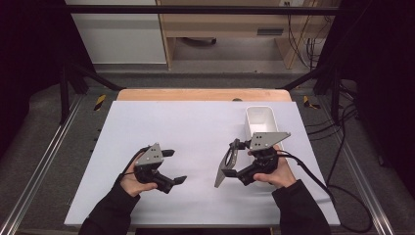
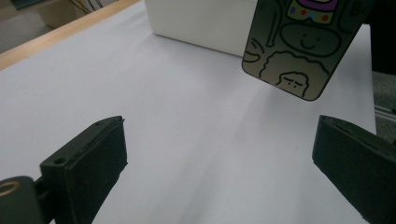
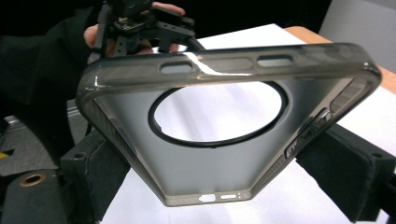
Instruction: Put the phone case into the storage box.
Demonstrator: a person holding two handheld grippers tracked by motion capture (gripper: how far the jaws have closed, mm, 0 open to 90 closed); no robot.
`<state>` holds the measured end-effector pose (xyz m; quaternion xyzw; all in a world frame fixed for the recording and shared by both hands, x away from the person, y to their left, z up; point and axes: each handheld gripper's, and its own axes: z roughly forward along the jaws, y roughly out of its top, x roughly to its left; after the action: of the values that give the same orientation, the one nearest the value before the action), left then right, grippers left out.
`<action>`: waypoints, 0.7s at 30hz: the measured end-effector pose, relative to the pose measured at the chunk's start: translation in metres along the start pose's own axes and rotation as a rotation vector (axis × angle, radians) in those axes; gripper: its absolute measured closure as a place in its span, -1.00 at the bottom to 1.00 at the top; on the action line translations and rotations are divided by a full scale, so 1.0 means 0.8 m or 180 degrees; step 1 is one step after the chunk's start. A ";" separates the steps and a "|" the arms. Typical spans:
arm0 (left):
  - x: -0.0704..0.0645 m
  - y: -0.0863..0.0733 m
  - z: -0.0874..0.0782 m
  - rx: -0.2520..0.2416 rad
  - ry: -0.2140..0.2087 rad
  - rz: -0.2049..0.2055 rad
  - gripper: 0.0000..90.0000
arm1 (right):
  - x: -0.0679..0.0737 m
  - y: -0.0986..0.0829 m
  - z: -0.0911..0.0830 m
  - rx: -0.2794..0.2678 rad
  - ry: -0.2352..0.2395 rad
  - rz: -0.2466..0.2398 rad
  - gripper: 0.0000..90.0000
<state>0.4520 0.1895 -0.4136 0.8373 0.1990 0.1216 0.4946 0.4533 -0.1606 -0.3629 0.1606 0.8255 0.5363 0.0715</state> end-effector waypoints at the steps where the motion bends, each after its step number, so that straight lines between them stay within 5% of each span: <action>1: 0.000 0.000 0.000 0.0000 0.0000 0.0000 -0.94 | 0.000 0.000 0.000 0.0000 0.0000 0.0000 -0.73; 21: 0.021 -0.050 -0.048 -0.0235 0.0545 -0.0368 -0.95 | -0.013 0.027 -0.024 -0.0120 -0.0558 0.0237 -0.73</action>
<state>0.4434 0.2446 -0.4301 0.7922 0.2839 0.1711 0.5125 0.4617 -0.1726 -0.3358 0.2360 0.7993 0.5379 0.1266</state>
